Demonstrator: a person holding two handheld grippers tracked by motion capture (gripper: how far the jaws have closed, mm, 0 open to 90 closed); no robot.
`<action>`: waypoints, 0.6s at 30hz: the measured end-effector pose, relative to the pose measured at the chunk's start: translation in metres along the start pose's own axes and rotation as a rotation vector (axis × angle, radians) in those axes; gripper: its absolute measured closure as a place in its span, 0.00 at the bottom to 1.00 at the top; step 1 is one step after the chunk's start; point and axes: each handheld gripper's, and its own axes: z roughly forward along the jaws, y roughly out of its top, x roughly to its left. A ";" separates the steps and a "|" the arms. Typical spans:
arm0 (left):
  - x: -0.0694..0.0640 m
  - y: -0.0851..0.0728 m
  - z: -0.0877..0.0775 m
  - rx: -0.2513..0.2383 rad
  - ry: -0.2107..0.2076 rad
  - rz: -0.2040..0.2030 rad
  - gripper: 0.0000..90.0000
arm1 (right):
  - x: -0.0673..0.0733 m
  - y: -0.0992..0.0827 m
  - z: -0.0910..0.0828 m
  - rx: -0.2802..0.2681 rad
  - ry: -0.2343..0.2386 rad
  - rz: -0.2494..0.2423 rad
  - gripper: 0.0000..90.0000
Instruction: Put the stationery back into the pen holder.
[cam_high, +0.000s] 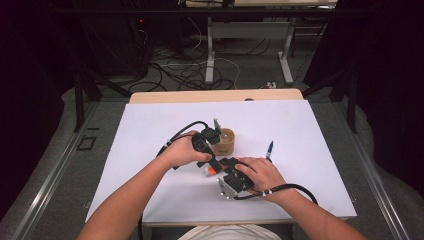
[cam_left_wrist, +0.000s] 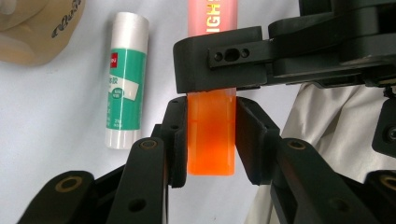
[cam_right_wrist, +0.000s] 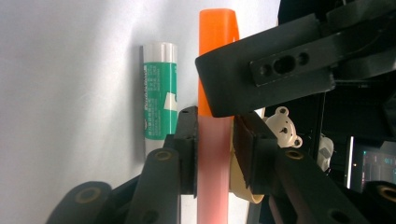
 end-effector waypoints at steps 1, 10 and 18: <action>0.001 0.000 -0.001 0.000 0.000 0.008 0.74 | 0.001 0.000 0.001 -0.007 -0.014 0.000 0.81; 0.001 -0.001 -0.001 -0.007 -0.010 -0.003 0.74 | 0.001 0.001 -0.001 0.013 -0.010 -0.029 0.83; 0.001 -0.001 0.000 -0.013 -0.014 -0.001 0.74 | 0.002 0.001 -0.001 0.015 -0.019 -0.043 0.84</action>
